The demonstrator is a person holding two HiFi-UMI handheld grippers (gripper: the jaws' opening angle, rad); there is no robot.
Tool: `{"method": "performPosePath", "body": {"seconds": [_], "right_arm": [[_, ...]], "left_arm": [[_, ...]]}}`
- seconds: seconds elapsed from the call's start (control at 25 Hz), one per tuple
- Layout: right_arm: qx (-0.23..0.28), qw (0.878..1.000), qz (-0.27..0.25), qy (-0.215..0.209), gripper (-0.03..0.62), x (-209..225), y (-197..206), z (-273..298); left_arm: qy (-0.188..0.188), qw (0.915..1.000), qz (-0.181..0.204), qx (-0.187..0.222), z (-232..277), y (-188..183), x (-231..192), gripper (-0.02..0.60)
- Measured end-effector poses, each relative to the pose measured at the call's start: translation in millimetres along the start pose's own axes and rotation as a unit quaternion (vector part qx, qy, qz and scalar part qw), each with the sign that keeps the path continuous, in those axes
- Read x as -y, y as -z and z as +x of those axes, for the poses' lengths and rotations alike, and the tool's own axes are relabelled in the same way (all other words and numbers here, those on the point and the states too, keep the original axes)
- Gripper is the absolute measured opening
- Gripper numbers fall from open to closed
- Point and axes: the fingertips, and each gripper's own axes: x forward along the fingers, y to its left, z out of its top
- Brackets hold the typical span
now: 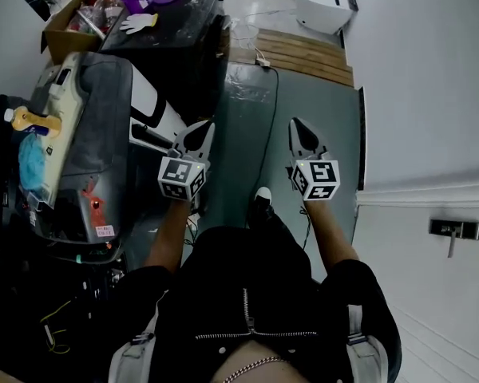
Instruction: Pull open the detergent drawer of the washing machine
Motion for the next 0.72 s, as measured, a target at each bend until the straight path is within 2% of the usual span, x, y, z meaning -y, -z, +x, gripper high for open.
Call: {"method": "performPosePath", "body": {"seconds": [0.48, 0.72], "right_arm": [[-0.003, 0.997, 0.011, -0.079, 0.008, 85.0, -24.0, 107.6], [-0.017, 0.993, 0.029, -0.109, 0.008, 98.0, -22.2, 142.1]], "left_arm": [[-0.071, 0.9975, -0.002, -0.002, 102.4, -30.5, -28.7, 0.018], [-0.096, 0.9953, -0.009, -0.015, 126.5, -28.4, -39.3, 0.018]]}}
